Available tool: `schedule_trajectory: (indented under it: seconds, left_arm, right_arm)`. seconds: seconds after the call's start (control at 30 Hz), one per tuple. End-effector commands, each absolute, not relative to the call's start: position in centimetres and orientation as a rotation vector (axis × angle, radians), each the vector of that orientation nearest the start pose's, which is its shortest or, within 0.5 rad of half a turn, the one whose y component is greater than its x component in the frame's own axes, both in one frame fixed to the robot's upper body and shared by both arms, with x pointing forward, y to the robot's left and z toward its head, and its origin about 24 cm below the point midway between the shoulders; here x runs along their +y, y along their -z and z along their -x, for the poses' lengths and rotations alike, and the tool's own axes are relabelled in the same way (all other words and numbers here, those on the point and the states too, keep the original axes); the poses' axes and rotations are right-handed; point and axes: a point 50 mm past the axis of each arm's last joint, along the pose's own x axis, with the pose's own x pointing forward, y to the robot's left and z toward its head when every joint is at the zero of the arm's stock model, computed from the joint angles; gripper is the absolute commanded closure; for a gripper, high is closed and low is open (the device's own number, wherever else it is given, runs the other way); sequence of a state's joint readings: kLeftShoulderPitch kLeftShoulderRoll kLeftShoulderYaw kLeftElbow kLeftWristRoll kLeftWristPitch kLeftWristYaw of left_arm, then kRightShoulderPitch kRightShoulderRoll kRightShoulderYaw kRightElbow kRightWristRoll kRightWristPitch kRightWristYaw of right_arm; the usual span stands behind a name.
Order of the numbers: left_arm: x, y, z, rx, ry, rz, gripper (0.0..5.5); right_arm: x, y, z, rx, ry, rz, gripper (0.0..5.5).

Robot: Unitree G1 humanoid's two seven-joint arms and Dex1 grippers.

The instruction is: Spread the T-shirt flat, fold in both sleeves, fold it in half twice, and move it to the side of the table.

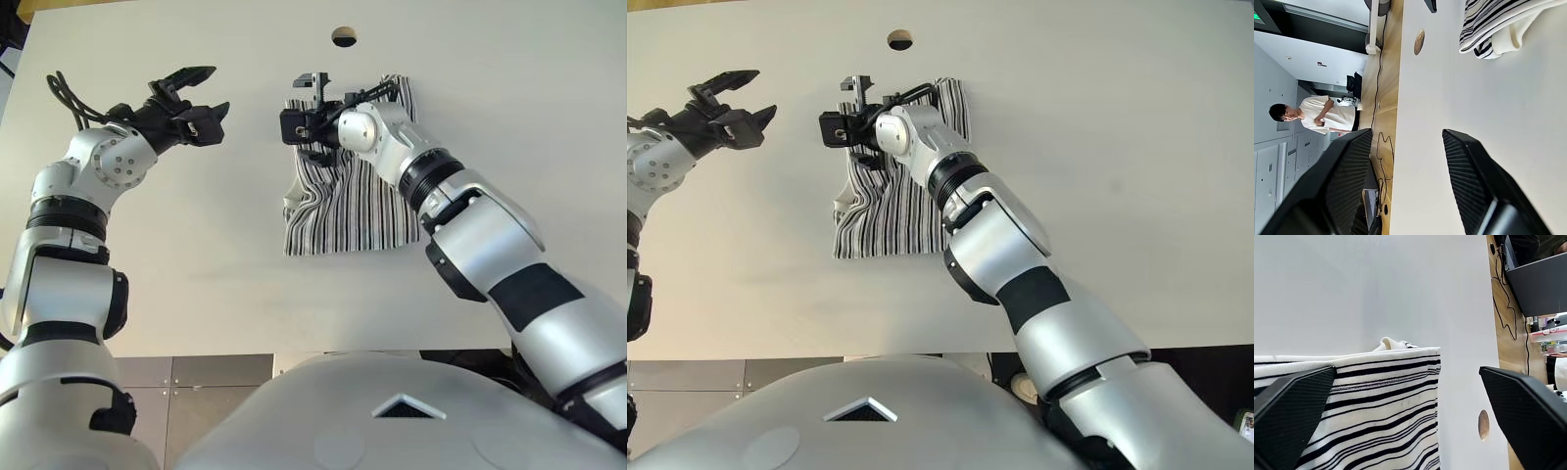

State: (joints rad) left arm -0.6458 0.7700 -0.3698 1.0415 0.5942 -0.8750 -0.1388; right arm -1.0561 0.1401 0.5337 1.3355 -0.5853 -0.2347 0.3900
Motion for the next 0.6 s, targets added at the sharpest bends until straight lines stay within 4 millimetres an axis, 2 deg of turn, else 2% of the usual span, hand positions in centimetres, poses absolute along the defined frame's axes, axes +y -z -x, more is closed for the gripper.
schedule_trajectory:
  seconds: [0.03,0.13,0.23,0.37,0.43,0.5,0.57,0.6]
  left_arm:
    - [26.5,-7.8,-31.8,-0.118,0.675,-1.352,2.86]
    - [26.4,-7.6,-31.6,-0.126,0.682,-1.353,2.86]
    - [26.1,-8.7,-31.4,-0.191,0.698,-1.361,2.86]
    - [24.0,-11.5,-31.1,-0.376,0.746,-1.364,2.86]
    - [22.4,-12.0,-30.6,-0.434,0.802,-1.367,2.86]
    - [21.2,-11.9,-29.6,-0.459,0.882,-1.402,2.86]
    - [20.7,-11.7,-28.2,-0.459,0.989,-1.518,2.86]
    - [20.6,-11.5,-27.5,-0.457,1.043,-1.575,2.86]
  right_arm:
    - [5.8,-2.8,-30.6,0.131,-1.261,1.071,0.0]
    - [5.5,-4.2,-31.9,0.101,-1.19,1.056,0.0]
    - [5.6,-7.0,-33.5,0.078,-1.129,0.936,0.0]
    - [5.5,-13.5,-36.2,0.061,-1.072,0.54,0.0]
    - [4.7,-16.2,-37.3,0.036,-1.043,0.407,0.0]
    - [3.2,-17.7,-38.1,-0.02,-1.052,0.495,0.0]
    - [0.9,-17.2,-38.3,-0.061,-1.136,0.716,0.0]
    - [-0.9,-16.6,-38.3,-0.092,-1.18,0.881,0.0]
